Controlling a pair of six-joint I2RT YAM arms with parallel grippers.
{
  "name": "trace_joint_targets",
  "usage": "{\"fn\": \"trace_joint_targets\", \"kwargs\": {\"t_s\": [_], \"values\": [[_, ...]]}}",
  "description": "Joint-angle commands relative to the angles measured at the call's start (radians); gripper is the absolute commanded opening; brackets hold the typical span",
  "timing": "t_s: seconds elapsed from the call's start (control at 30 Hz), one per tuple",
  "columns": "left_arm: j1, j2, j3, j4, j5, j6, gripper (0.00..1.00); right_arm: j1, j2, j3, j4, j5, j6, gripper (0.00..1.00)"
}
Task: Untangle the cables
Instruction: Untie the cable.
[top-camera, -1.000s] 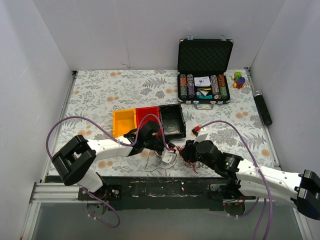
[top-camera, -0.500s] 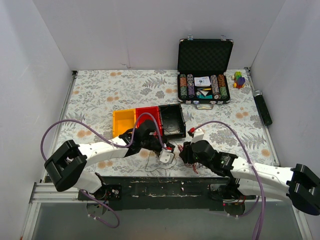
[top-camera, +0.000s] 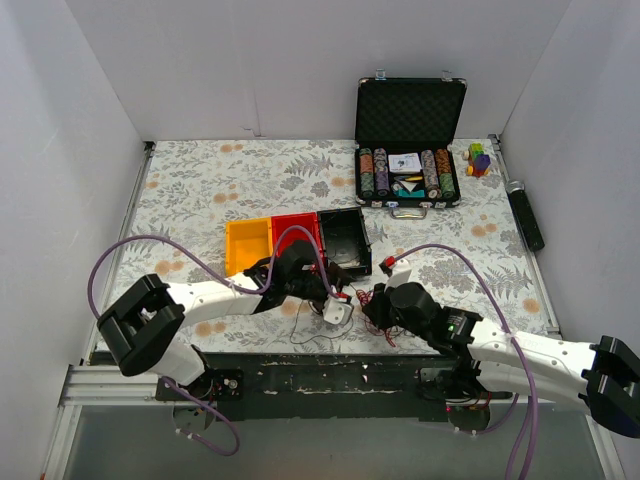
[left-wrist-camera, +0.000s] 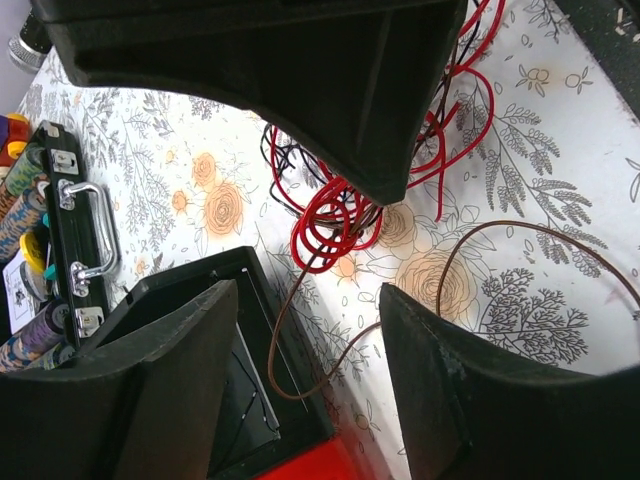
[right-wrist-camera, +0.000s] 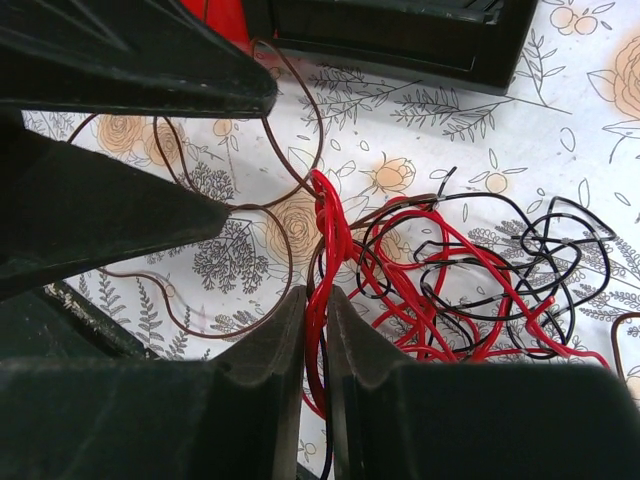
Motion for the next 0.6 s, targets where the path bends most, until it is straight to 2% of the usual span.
{"fn": "trace_joint_targets", "kwargs": {"t_s": [0.0,0.2,0.23,0.47,0.57], "values": [[-0.004,0.029,0.035,0.032,-0.006,0.013,0.54,-0.001,-0.014,-0.010,0.018,-0.028,0.007,0.19],[-0.013,0.060,0.038,-0.018,-0.032,0.081,0.14,-0.002,-0.045,-0.012,-0.010,-0.022,0.008,0.19],[-0.013,0.057,0.040,-0.018,-0.035,0.081,0.11,-0.002,-0.050,-0.013,-0.016,-0.020,0.010,0.19],[-0.015,-0.001,0.067,-0.012,-0.071,0.042,0.03,-0.002,-0.099,-0.025,-0.142,0.042,0.047,0.19],[-0.015,-0.058,0.097,-0.020,-0.086,-0.008,0.00,-0.001,-0.120,-0.032,-0.221,0.082,0.094,0.15]]}}
